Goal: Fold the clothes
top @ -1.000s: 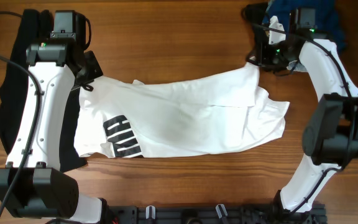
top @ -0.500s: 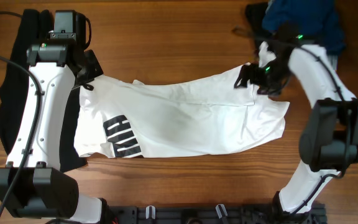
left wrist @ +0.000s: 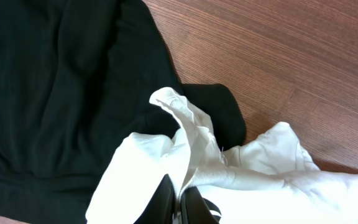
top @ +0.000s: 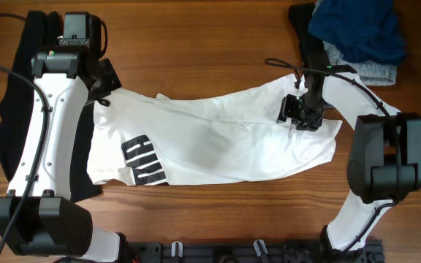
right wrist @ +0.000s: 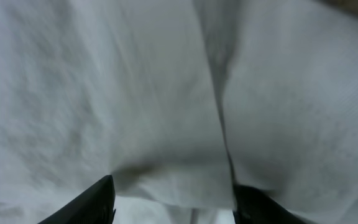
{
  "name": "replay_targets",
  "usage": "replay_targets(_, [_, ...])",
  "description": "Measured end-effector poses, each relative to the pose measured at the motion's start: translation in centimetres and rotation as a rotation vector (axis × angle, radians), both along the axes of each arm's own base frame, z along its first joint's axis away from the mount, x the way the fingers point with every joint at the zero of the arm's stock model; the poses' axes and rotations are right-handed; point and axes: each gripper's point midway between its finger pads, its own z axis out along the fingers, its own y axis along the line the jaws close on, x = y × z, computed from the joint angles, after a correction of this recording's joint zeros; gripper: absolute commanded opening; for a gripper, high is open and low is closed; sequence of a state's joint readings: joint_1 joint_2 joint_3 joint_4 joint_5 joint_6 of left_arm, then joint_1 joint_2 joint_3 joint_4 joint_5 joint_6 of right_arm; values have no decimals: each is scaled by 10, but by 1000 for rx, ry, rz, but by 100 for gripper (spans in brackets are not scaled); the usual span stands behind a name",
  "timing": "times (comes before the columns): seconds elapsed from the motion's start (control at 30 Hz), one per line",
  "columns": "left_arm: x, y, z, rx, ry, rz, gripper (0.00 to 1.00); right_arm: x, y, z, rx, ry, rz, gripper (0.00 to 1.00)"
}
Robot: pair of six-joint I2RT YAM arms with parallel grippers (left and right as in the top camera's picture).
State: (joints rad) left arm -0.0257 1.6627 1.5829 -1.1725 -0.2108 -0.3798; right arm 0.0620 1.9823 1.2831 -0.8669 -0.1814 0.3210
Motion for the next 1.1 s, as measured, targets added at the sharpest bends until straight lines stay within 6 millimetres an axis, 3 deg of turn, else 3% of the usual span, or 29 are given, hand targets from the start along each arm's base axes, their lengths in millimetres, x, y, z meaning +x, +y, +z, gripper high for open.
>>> replay_targets(0.2, [0,0,0,0,0,0,4,26,1,1,1,-104,-19,49])
replay_targets(0.47, [0,0,0,0,0,0,4,35,4,2,20,-143,-19,27])
replay_targets(1.1, [-2,0,-1,0,8,0,4,30,-4,7,17,-123,18,24])
